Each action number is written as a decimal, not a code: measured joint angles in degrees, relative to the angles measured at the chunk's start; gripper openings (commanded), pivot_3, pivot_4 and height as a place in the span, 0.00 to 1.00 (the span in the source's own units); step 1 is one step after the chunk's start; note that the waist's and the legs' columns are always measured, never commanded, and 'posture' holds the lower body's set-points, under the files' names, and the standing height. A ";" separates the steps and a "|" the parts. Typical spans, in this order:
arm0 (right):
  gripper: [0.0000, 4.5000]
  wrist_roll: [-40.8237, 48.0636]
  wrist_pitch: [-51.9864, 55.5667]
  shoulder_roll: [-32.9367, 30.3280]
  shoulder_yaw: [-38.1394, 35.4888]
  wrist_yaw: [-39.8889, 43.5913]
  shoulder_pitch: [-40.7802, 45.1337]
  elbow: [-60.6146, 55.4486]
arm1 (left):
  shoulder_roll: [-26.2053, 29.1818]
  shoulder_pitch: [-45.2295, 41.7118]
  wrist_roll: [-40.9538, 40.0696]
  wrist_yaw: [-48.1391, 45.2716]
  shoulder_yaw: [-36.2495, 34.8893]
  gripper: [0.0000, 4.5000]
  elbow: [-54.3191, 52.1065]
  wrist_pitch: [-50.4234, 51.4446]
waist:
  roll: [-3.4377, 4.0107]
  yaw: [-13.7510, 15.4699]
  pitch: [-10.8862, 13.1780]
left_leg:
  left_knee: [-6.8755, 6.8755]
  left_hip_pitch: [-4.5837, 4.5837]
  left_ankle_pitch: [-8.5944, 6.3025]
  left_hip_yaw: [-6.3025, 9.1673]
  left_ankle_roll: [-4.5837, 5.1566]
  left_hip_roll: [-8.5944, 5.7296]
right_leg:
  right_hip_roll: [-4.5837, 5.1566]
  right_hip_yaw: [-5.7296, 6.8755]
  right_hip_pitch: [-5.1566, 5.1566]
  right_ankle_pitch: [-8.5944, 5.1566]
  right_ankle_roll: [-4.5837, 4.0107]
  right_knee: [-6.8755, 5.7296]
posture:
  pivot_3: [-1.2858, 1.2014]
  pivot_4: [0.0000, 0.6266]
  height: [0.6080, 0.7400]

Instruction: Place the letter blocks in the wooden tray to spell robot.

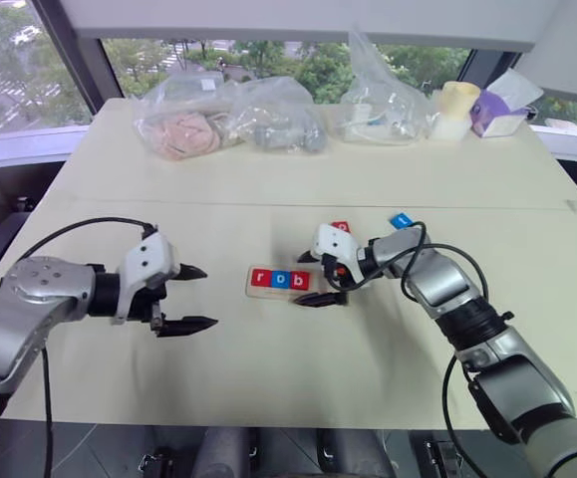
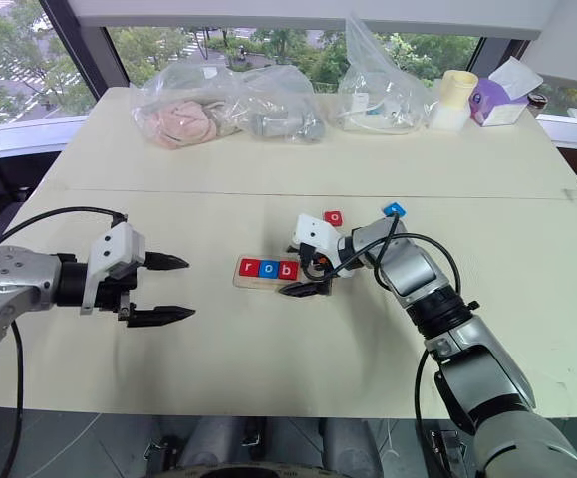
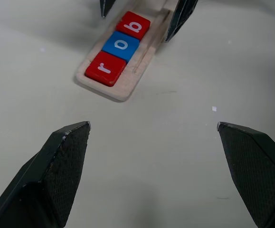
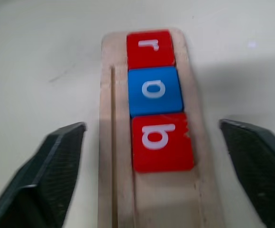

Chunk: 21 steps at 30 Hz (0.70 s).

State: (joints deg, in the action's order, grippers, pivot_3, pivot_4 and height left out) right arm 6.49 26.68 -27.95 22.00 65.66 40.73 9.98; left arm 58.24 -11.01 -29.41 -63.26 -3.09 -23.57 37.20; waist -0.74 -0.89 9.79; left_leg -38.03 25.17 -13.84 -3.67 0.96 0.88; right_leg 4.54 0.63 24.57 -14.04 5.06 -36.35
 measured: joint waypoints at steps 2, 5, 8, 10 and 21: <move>0.99 2.25 1.69 0.78 -2.52 -0.77 0.33 -1.97 | -0.10 -0.07 0.00 0.06 0.01 1.00 0.03 0.02 | 0.00 0.06 0.00 | -0.01 0.00 0.00 -0.01 0.00 0.01 | -0.02 0.00 0.00 0.01 0.02 -0.01 | 0.52 0.24 0.99; 0.99 5.64 3.78 1.00 -7.77 -2.51 2.14 -6.15 | -0.65 -0.62 -0.35 0.39 0.00 1.00 0.04 0.20 | 0.00 0.15 0.00 | -0.03 -0.01 0.00 -0.01 0.01 0.02 | -0.03 0.00 -0.02 0.04 0.08 -0.02 | 0.52 0.24 0.99; 0.99 6.16 3.73 -0.87 -12.43 -5.69 2.89 -7.77 | -1.67 -1.02 -1.58 1.25 -0.16 1.00 0.08 1.31 | -0.04 0.40 -0.02 | -0.05 -0.03 0.00 0.00 0.00 0.01 | -0.02 0.01 -0.08 0.03 0.08 0.00 | 0.52 0.24 0.99; 0.99 6.03 3.89 -1.92 -15.34 -8.96 2.47 -6.41 | -2.96 -2.32 -2.43 2.34 -0.59 1.00 0.22 1.78 | -0.05 0.44 -0.02 | -0.10 -0.02 0.00 -0.01 0.01 0.00 | -0.01 0.01 -0.10 0.02 0.05 0.00 | 0.52 0.24 0.99; 0.99 7.95 26.58 5.92 -31.45 -38.01 -6.68 -10.16 | -8.23 -7.22 -2.26 11.04 -3.39 1.00 3.26 2.04 | -0.03 -0.29 -0.02 | -0.02 -0.09 0.02 -0.07 0.00 0.12 | -0.14 -0.05 -0.04 0.10 0.21 -0.09 | 0.52 0.24 0.99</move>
State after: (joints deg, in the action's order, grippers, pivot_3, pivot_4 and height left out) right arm 14.45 53.26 -22.03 -9.45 27.65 34.05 -0.18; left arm 50.02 -18.23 -31.67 -52.22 -6.48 -20.31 39.23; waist -0.77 -1.18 9.78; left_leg -38.04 25.09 -13.82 -3.74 0.96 1.00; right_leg 4.40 0.58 24.53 -13.94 5.28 -36.44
